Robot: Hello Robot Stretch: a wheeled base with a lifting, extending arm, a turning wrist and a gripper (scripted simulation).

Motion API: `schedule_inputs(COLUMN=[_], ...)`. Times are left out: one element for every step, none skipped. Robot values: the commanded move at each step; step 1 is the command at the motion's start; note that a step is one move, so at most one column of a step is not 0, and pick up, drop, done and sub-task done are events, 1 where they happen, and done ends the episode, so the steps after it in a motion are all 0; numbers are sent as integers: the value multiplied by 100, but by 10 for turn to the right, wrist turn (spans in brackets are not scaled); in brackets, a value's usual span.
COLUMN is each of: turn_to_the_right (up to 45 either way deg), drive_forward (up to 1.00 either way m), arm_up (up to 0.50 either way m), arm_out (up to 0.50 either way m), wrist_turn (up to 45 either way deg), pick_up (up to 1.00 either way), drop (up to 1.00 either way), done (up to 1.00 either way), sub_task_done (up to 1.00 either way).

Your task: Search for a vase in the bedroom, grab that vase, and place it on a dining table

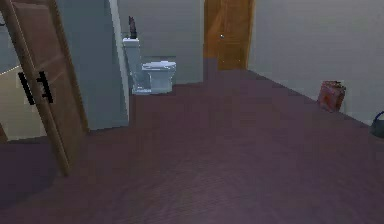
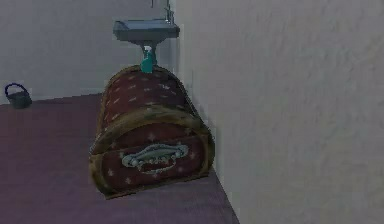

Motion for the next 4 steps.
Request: schedule_inputs(turn_to_the_right=[60, 0, 0, 0], drive_forward=[0, 100, 100, 100], arm_up=[0, 0, 0, 0], arm_out=[0, 0, 0, 0], wrist_turn=[0, 0, 0, 0], pick_up=[0, 0, 0, 0], drop=[0, 0, 0, 0], done=[0, 0, 0, 0], sub_task_done=[0, 0, 0, 0])
